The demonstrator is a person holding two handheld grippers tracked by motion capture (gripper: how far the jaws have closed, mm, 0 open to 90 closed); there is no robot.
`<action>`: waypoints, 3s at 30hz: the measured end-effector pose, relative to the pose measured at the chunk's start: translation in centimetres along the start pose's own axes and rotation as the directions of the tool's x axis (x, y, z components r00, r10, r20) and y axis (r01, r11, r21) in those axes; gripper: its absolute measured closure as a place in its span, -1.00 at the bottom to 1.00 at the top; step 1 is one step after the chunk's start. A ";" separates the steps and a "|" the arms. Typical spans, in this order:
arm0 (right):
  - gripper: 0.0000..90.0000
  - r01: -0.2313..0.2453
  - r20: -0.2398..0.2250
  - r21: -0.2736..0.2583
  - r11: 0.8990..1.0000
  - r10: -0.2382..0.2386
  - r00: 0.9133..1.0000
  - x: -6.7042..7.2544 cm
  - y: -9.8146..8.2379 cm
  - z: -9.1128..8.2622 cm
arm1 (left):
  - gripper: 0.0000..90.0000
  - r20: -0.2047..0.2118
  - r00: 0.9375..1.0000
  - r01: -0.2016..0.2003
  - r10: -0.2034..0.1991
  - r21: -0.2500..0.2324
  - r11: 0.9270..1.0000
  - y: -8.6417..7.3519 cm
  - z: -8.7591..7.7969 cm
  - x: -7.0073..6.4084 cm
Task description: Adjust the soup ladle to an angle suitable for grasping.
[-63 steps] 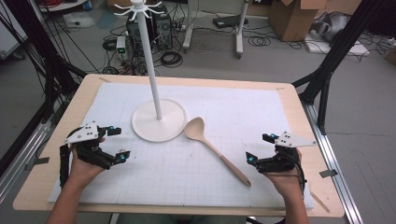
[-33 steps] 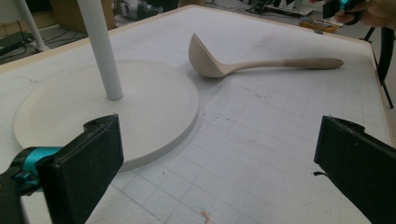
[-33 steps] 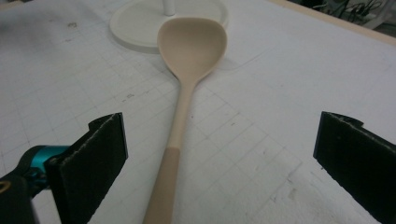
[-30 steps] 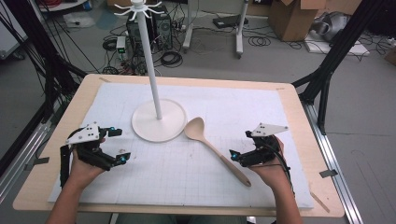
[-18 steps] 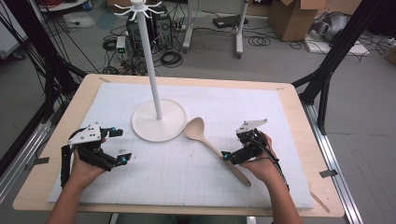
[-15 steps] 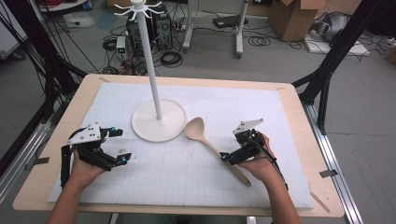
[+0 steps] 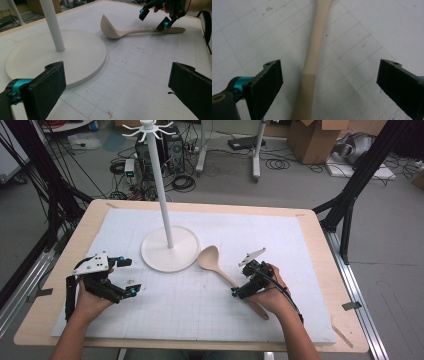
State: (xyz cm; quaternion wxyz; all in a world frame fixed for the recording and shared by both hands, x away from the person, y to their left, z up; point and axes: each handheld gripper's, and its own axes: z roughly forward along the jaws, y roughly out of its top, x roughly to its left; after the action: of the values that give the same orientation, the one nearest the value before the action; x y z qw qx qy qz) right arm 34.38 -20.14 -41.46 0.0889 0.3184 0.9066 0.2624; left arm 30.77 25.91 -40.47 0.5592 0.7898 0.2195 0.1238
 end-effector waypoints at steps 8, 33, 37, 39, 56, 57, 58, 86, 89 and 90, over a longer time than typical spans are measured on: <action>-0.44 0.039 -0.008 0.037 0.999 -0.039 0.999 0.8 0.4 0.2 | -0.96 0.001 1.000 -0.005 0.005 0.001 1.000 0.0 -0.1 0.0; 0.45 0.078 -0.061 0.123 0.989 -0.071 0.996 1.4 0.9 0.6 | -0.96 0.007 1.000 -0.017 0.017 -0.004 1.000 0.1 -0.2 -0.1; 0.53 0.073 -0.058 0.123 0.990 -0.066 0.996 1.3 0.9 0.6 | -0.96 0.002 1.000 -0.027 0.027 0.005 1.000 0.2 -0.1 -0.2; 0.54 0.065 -0.061 0.122 0.990 -0.058 0.996 1.3 0.9 0.6 | -0.96 -0.001 0.999 -0.035 0.035 0.011 0.999 0.3 0.0 -0.4; 0.70 0.075 -0.052 0.118 0.990 -0.069 0.996 1.0 0.6 0.3 | -0.96 -0.001 0.999 -0.033 0.033 0.010 0.999 0.3 -0.2 -0.3; 0.70 0.075 -0.052 0.118 0.990 -0.069 0.996 1.0 0.6 0.3 | -0.96 -0.002 0.999 -0.034 0.034 0.011 0.999 0.3 -0.2 -0.3; 0.70 0.074 -0.055 0.116 0.990 -0.068 0.996 1.0 0.5 0.3 | -0.96 0.000 0.999 -0.032 0.032 0.011 0.999 0.3 -0.1 -0.3; 0.70 0.186 -0.128 0.098 0.978 -0.173 0.976 2.5 1.3 0.6 | -0.96 0.003 1.000 -0.029 0.029 0.007 1.000 0.3 -0.2 -0.3; 0.70 0.216 -0.136 0.101 0.971 -0.201 0.970 3.1 1.7 0.7 | -0.96 0.004 0.999 -0.033 0.033 0.008 0.999 0.4 -0.2 -0.3; 0.70 0.239 -0.151 0.101 0.966 -0.222 0.963 3.6 2.3 0.9 | -0.96 0.005 0.999 -0.034 0.034 0.009 0.999 0.4 -0.2 -0.3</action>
State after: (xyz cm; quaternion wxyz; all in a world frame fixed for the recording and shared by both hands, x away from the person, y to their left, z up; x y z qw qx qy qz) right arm 33.08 -16.00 -40.99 0.0368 0.1964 0.9554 0.2175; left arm 30.49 25.83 -39.98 0.5541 0.7960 0.2055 0.1305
